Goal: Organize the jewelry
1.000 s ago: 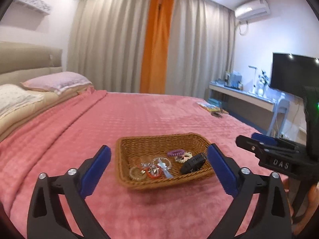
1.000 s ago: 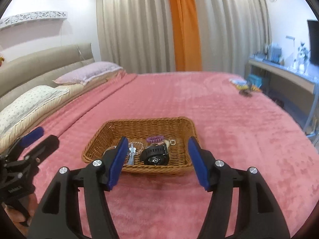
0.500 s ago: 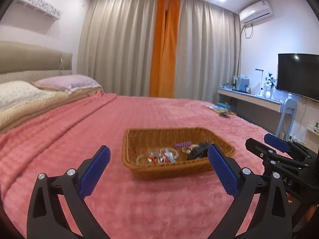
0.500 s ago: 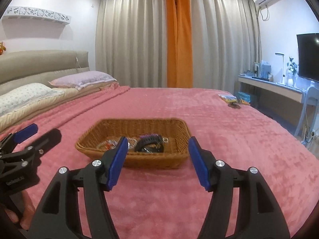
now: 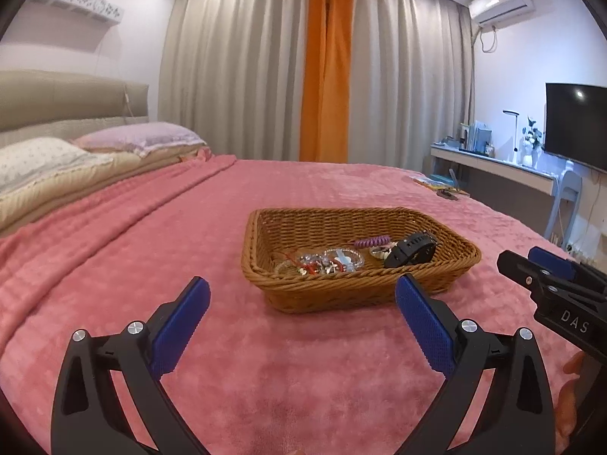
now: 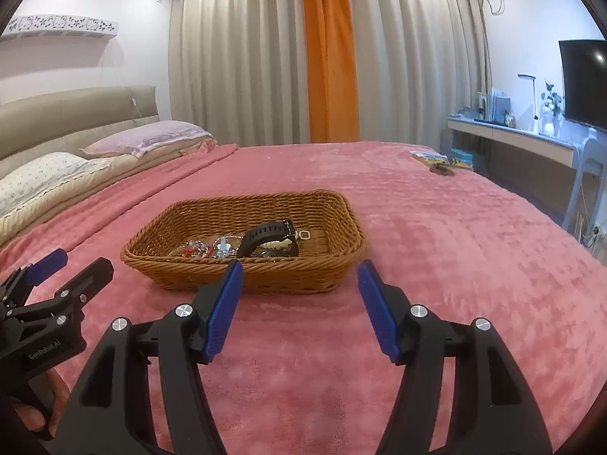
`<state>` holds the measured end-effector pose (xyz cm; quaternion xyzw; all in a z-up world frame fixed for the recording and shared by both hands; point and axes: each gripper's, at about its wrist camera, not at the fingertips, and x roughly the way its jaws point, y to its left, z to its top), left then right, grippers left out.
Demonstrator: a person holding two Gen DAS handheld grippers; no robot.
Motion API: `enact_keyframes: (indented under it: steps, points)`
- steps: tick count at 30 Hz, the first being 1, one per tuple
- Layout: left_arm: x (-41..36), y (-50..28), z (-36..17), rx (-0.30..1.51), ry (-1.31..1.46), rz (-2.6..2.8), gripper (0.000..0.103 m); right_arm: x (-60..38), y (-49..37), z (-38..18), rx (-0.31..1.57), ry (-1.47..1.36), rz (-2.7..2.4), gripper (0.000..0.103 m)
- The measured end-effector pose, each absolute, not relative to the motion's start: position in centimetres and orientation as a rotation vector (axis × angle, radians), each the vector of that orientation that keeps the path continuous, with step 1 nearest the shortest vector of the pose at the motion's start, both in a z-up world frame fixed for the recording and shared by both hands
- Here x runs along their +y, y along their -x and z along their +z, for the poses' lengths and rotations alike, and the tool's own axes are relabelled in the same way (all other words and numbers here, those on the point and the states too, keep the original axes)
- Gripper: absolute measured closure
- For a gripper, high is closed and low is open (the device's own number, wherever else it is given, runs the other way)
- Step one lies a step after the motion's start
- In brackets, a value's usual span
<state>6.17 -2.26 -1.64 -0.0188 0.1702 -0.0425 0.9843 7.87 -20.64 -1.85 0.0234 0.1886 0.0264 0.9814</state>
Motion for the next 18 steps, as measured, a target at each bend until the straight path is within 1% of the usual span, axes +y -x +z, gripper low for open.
enact_keyframes:
  steps: [18]
  points:
    - [-2.57, -6.15, -1.75, 0.348, 0.037, -0.075, 0.008, -20.58, -8.15, -2.10, 0.395, -0.035, 0.063, 0.044]
